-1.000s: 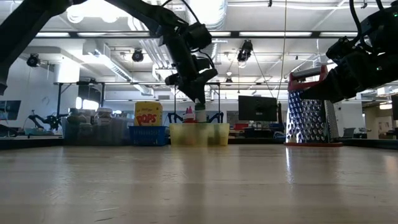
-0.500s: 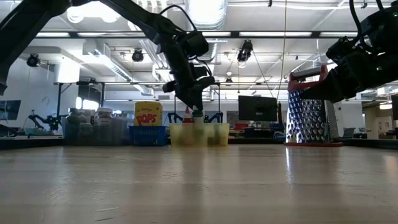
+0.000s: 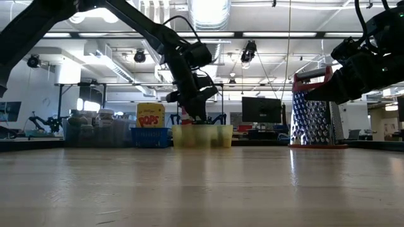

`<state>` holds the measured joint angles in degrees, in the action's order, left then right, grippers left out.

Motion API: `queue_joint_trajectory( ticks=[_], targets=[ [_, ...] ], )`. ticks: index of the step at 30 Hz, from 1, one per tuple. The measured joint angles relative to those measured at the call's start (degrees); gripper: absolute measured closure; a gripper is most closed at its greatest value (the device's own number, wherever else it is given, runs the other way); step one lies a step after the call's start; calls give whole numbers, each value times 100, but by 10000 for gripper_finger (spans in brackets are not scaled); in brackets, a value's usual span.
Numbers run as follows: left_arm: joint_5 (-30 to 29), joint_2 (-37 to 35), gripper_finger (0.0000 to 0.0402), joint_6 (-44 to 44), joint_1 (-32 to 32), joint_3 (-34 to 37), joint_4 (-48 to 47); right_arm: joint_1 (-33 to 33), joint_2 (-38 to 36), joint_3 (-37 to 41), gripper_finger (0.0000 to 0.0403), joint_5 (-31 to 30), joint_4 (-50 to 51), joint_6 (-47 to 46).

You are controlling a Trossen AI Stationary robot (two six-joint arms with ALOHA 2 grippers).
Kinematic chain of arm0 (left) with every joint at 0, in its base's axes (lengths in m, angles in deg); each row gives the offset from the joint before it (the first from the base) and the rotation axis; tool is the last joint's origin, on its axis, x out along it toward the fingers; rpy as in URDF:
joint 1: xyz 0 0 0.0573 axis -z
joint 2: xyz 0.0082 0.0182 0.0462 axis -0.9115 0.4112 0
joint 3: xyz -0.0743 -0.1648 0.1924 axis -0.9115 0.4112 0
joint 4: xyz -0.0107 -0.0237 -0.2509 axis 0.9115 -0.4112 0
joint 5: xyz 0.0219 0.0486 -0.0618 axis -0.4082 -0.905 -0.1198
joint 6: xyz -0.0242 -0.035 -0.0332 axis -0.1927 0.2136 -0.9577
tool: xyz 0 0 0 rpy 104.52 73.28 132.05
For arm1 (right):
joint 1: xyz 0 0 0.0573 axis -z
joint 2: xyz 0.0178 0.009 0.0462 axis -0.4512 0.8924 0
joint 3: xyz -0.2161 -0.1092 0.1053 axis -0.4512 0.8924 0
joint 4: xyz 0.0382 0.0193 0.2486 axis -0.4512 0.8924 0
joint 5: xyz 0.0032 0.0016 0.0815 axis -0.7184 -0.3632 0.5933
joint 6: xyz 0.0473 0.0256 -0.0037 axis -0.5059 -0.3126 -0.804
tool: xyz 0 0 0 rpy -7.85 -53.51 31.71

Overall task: Pick & Place Kitchen Items
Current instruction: Put the large green food coloring bottle into the yellow bin

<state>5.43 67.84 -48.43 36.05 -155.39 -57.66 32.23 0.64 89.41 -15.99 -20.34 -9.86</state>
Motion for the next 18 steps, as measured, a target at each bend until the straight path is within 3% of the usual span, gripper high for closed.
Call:
queue_joint_trajectory(
  ticks=[12, 18],
  targets=[
    [55, 72, 275, 170, 0, -11, 52, -2, 0, 2, 394, 0, 0, 1],
    [132, 74, 254, 337, -2, -63, 7, -1, 0, 2, 394, 0, 0, 1]
  ],
)
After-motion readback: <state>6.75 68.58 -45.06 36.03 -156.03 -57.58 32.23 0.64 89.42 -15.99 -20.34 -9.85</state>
